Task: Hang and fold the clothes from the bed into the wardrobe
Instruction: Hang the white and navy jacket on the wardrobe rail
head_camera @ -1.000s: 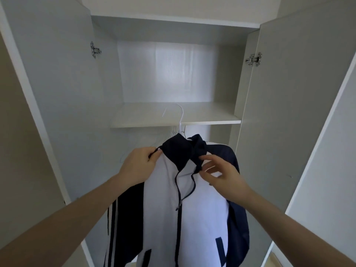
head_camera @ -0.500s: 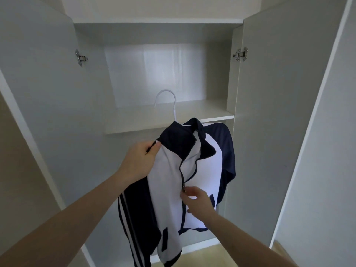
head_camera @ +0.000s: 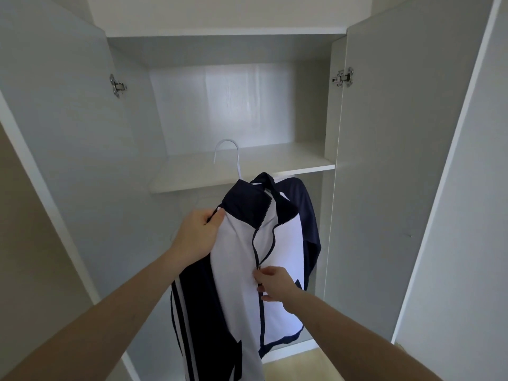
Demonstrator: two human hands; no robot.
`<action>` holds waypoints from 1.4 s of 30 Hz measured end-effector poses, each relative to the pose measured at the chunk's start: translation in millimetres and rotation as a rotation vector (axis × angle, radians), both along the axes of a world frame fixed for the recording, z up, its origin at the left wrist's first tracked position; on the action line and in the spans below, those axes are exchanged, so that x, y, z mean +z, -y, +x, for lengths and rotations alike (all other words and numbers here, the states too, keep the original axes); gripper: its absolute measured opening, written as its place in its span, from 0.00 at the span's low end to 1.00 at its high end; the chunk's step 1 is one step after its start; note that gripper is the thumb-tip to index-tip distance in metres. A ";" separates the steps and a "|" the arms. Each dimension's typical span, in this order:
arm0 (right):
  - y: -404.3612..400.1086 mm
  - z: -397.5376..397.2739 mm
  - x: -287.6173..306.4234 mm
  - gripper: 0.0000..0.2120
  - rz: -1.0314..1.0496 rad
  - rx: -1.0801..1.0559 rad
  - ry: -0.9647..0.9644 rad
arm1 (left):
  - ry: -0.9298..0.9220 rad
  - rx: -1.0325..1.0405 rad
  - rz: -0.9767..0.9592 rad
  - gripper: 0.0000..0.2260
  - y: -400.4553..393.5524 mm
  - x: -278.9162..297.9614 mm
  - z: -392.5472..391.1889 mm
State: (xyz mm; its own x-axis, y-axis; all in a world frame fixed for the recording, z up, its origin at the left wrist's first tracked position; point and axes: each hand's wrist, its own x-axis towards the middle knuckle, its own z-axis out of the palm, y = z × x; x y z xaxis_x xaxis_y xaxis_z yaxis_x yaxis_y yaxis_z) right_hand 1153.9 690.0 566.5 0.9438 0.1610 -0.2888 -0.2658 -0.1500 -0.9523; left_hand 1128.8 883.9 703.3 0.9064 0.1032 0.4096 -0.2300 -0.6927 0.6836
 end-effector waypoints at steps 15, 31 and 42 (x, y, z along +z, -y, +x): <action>24.9 -6.4 75.8 0.08 -0.119 0.052 0.156 | -0.093 0.218 0.276 0.24 -29.5 -33.8 5.4; 30.4 -13.6 87.4 0.08 -0.111 0.093 0.070 | -0.038 0.197 0.031 0.09 -32.8 -32.7 -6.9; 29.8 -11.5 97.9 0.09 -0.029 0.082 0.188 | -0.234 -0.116 0.357 0.23 1.9 -31.8 -40.7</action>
State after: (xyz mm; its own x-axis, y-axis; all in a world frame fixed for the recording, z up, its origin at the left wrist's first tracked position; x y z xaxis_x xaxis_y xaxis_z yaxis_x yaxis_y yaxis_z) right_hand 1142.4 660.1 664.4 0.9655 0.2338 -0.1145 -0.0697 -0.1914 -0.9790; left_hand 1088.1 882.0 671.5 0.9763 -0.1151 0.1834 -0.1874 -0.8737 0.4490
